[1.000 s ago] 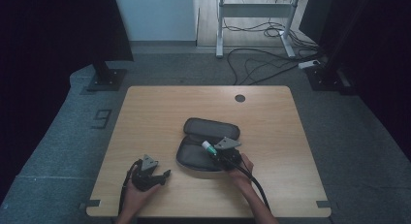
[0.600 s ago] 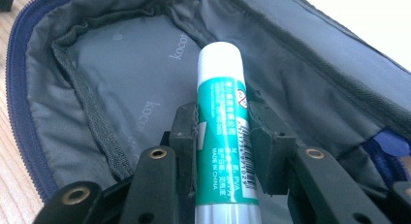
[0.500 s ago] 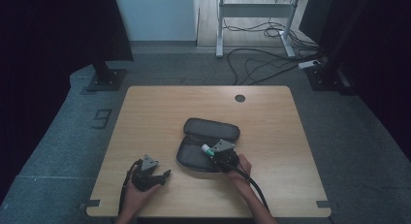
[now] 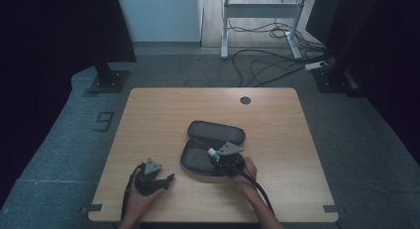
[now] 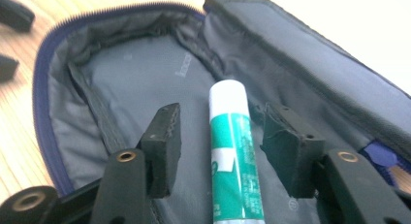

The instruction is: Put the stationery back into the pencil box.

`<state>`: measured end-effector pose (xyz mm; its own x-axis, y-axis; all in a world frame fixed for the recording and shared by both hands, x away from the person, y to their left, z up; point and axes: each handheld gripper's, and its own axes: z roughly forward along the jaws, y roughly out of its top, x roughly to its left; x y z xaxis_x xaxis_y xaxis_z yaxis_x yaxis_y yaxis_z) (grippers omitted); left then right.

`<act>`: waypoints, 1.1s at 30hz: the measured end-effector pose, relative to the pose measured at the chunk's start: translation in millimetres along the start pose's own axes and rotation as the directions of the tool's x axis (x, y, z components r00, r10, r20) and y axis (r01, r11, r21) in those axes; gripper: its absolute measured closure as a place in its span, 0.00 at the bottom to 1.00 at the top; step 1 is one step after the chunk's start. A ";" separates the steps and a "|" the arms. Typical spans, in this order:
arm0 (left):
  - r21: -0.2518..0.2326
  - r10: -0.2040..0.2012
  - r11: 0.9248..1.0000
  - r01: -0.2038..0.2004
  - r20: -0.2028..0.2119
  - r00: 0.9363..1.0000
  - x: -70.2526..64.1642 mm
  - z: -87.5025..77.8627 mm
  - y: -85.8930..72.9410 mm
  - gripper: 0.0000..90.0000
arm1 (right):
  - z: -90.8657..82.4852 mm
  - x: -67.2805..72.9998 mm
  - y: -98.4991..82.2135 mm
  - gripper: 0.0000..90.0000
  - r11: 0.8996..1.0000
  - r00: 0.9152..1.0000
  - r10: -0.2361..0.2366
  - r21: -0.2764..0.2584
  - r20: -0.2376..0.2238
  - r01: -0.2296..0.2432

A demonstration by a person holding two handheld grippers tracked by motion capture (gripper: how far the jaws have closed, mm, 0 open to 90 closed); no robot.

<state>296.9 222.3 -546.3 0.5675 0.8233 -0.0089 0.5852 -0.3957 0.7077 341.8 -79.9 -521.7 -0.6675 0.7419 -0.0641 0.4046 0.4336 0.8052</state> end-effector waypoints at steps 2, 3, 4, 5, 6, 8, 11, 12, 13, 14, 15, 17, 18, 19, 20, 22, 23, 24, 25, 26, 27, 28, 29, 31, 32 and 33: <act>0.000 0.001 1.000 -0.001 0.000 1.000 0.1 0.0 0.0 0.38 | -3.0 -1.3 0.8 0.49 1.000 1.000 0.025 -0.017 -0.007 -0.025; 0.000 0.000 1.000 0.000 0.000 1.000 0.0 0.0 0.0 0.38 | -4.5 -2.3 1.2 0.49 0.999 0.999 0.034 -0.028 -0.011 -0.034; 0.000 0.001 1.000 -0.001 0.000 1.000 0.1 0.0 0.0 0.38 | -6.5 -3.3 1.6 0.48 0.998 0.999 0.044 -0.036 -0.017 -0.045; 0.000 0.001 1.000 -0.001 0.000 1.000 0.1 0.0 0.0 0.38 | -8.4 -4.2 2.0 0.48 0.997 0.998 0.056 -0.049 -0.023 -0.057; 0.000 0.001 1.000 -0.001 0.000 1.000 0.2 0.0 0.0 0.38 | -10.7 -4.9 2.4 0.47 0.996 0.997 0.068 -0.060 -0.031 -0.070; 0.000 -0.001 1.000 0.001 0.001 1.000 0.2 -0.1 0.0 0.38 | -15.1 -6.2 3.0 0.46 0.993 0.995 0.087 -0.079 -0.049 -0.091; 0.000 0.000 1.000 0.000 0.001 1.000 0.2 0.0 0.0 0.38 | -22.6 -6.7 2.6 0.45 0.988 0.993 0.106 -0.106 -0.060 -0.112; 0.001 0.001 1.000 -0.001 0.001 1.000 0.3 -0.1 0.0 0.38 | -25.6 -6.5 1.9 0.45 0.986 0.992 0.112 -0.117 -0.060 -0.118; 0.001 0.001 1.000 -0.001 0.001 1.000 0.3 -0.1 0.0 0.38 | -29.1 -6.6 1.1 0.45 0.985 0.991 0.114 -0.125 -0.063 -0.122; 0.001 0.001 1.000 -0.001 0.001 1.000 0.3 -0.1 0.0 0.38 | -32.5 -6.8 0.3 0.45 0.984 0.991 0.114 -0.131 -0.068 -0.123; 0.001 0.001 1.000 -0.001 0.001 1.000 0.3 -0.1 0.0 0.38 | -36.0 -7.1 -0.4 0.45 0.982 0.990 0.118 -0.138 -0.072 -0.127; 0.000 0.000 1.000 0.000 0.001 1.000 0.2 0.0 0.0 0.38 | -43.8 -8.5 -1.5 0.44 0.979 0.989 0.123 -0.154 -0.081 -0.135; 0.000 0.001 1.000 -0.001 0.001 1.000 0.2 0.0 0.0 0.38 | -48.0 -9.6 -1.9 0.44 0.976 0.988 0.127 -0.166 -0.087 -0.140; 0.000 0.001 1.000 -0.001 0.001 1.000 0.2 0.0 0.0 0.38 | -52.3 -10.7 -2.3 0.44 0.973 0.987 0.132 -0.178 -0.088 -0.146; 0.000 0.001 1.000 -0.001 0.001 1.000 0.2 0.0 0.0 0.37 | -56.5 -11.6 -2.8 0.44 0.970 0.987 0.135 -0.191 -0.087 -0.150; 0.000 0.001 1.000 -0.001 0.002 1.000 0.2 0.0 0.0 0.37 | -64.9 -13.5 -4.4 0.44 0.966 0.987 0.139 -0.207 -0.082 -0.154; 0.000 0.000 1.000 0.000 0.002 1.000 0.2 0.0 0.0 0.37 | -68.8 -14.3 -5.8 0.44 0.965 0.987 0.139 -0.212 -0.079 -0.153; 0.000 0.001 1.000 -0.001 0.003 1.000 0.2 0.0 0.0 0.37 | -72.6 -15.3 -7.8 0.44 0.965 0.988 0.137 -0.214 -0.074 -0.150; 0.000 0.001 1.000 -0.001 0.003 1.000 0.2 0.0 0.0 0.37 | -76.5 -16.4 -10.5 0.44 0.966 0.988 0.135 -0.213 -0.069 -0.147; 0.000 0.001 1.000 -0.001 0.003 1.000 0.2 0.0 0.0 0.37 | -80.0 -17.5 -13.7 0.43 0.967 0.989 0.133 -0.210 -0.064 -0.144; 0.000 0.002 1.000 -0.002 0.003 1.000 0.1 0.1 0.0 0.37 | -83.4 -18.8 -17.5 0.43 0.968 0.990 0.129 -0.208 -0.057 -0.138; 0.000 0.001 1.000 -0.001 0.003 1.000 0.1 0.1 0.0 0.37 | -87.0 -20.2 -21.5 0.42 0.970 0.991 0.127 -0.202 -0.045 -0.134; 0.000 0.001 1.000 -0.001 0.003 1.000 0.0 0.1 0.0 0.37 | -90.6 -22.3 -25.8 0.42 0.972 0.992 0.124 -0.197 -0.033 -0.128; 0.000 0.002 1.000 -0.002 0.002 1.000 -0.2 0.2 0.0 0.37 | -96.7 -27.6 -34.0 0.42 0.969 0.989 0.144 -0.197 -0.025 -0.146; 0.000 0.003 1.000 -0.003 0.002 1.000 -0.2 0.2 0.0 0.37 | -99.3 -30.6 -38.3 0.42 0.968 0.987 0.158 -0.195 -0.023 -0.159; 0.000 0.003 1.000 -0.003 0.002 1.000 -0.2 0.2 0.0 0.37 | -101.7 -33.6 -42.8 0.42 0.968 0.986 0.163 -0.190 -0.018 -0.163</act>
<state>296.9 222.1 -546.4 0.5701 0.8215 -0.0086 0.5841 -0.3980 0.7074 283.3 -175.4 -494.0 -0.6040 0.7931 0.0787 0.3822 0.2015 0.9018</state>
